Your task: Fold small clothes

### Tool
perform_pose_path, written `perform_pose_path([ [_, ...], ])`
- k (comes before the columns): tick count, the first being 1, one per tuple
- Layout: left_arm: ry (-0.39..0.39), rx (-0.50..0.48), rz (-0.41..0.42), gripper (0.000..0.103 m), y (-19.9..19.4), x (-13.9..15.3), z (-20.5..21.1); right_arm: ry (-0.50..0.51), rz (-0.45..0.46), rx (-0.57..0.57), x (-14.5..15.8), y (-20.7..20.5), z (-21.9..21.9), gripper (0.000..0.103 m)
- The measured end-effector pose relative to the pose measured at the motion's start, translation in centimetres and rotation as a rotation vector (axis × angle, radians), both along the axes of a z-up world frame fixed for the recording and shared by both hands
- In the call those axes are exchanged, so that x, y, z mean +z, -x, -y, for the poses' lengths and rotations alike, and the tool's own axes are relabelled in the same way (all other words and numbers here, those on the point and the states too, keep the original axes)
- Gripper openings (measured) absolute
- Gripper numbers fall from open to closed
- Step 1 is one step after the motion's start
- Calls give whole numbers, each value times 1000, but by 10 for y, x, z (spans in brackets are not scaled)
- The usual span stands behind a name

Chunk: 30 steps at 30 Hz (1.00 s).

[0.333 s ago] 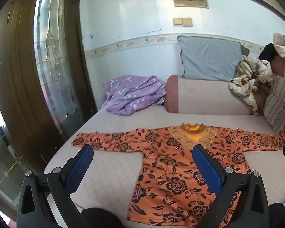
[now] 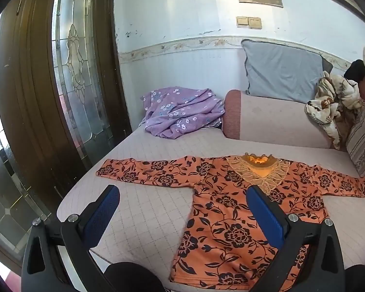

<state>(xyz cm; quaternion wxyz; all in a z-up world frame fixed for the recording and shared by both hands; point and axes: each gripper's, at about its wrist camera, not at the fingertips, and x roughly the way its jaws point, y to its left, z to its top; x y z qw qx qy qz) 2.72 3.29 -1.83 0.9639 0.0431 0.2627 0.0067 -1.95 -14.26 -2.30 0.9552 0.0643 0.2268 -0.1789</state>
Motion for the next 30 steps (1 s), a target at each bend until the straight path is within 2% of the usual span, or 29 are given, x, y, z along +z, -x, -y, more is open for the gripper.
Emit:
perform_pose_path([
  [4,2,7,7,103,-4,-4,-4,-4,1,-9,0,17,24,103],
  [9,6,11,13,103,-4,-7,-8,13,0,-42,1,18,26,103],
  [30,6,26,26,103,0,-13,-13,-1,-39,-24,-12,12,22,103],
])
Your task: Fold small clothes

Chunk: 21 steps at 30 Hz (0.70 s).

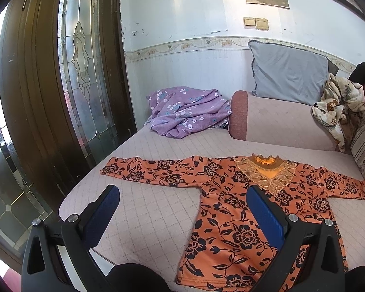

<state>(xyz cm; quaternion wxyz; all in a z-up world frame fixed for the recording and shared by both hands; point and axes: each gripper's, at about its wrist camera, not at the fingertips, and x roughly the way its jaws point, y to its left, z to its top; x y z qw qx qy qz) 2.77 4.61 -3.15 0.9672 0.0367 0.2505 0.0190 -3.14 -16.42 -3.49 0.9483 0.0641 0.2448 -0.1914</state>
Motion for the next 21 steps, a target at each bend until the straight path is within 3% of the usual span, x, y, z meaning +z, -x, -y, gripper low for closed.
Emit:
perform_pose_path([
  [21,-3,5,2,103,-1,-7,-3,-6,-13,-16,-1,0,-1,103],
])
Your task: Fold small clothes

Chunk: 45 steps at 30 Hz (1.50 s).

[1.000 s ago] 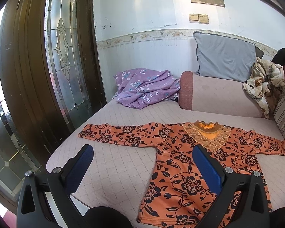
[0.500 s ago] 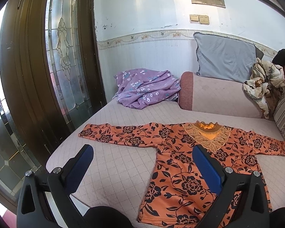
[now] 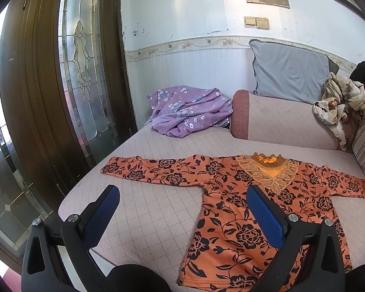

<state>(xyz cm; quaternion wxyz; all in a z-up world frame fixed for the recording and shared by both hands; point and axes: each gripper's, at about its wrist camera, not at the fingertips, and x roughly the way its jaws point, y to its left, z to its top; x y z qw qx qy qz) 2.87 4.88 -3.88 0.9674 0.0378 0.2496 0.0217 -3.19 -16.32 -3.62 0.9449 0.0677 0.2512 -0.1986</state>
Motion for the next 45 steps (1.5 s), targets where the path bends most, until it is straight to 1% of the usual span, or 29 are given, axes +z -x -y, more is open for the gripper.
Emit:
perform_pose_path([
  [4,6,0,-7,103,-2,-6,-6,5,-9,1,2,-3,-1,103],
  [15,11,6,-6,103,-9,-10,-10,24,-26,4,5,-13,-11,103],
  [25,13,4,-15,103,-13,-14,-9,18,-40,8,0,-18,-9,103],
  [39,-5,2,-39,103,-27,-26,-1,-2,-65,6,-12,-31,-1,103],
  [42,-10,-20,-65,103,-36,-34,5,-22,-70,4,-16,-35,9,103],
  [44,-9,-58,-105,103,-46,-44,12,-78,-64,12,-25,-40,29,103],
  [45,-10,-83,-144,103,-54,-53,18,-99,-57,13,-28,-40,37,103],
])
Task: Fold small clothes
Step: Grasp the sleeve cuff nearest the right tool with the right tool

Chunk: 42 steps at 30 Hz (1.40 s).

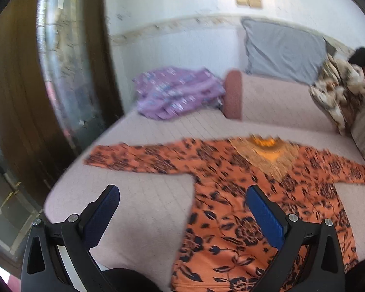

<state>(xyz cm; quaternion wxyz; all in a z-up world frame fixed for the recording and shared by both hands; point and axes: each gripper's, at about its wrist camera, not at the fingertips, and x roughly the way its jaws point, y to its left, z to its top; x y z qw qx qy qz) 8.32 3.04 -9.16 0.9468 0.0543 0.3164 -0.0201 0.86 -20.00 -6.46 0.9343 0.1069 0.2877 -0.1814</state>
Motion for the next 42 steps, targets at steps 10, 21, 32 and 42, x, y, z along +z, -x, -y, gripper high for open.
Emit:
perform_pose_path([
  [10,-88,-145,-306,103,-74,-119,80,-482,113,-457,-112,22,265,102],
  [21,-121,-237,-360,103,-90,-182,106,-681,243,-883,-193,36,461,65],
  [32,-27,-248,-391,103,-93,-189,98,-615,276,-989,-211,0,533,44],
  [42,7,-279,-207,103,-88,-143,85,-601,434,-735,-165,-7,505,5],
])
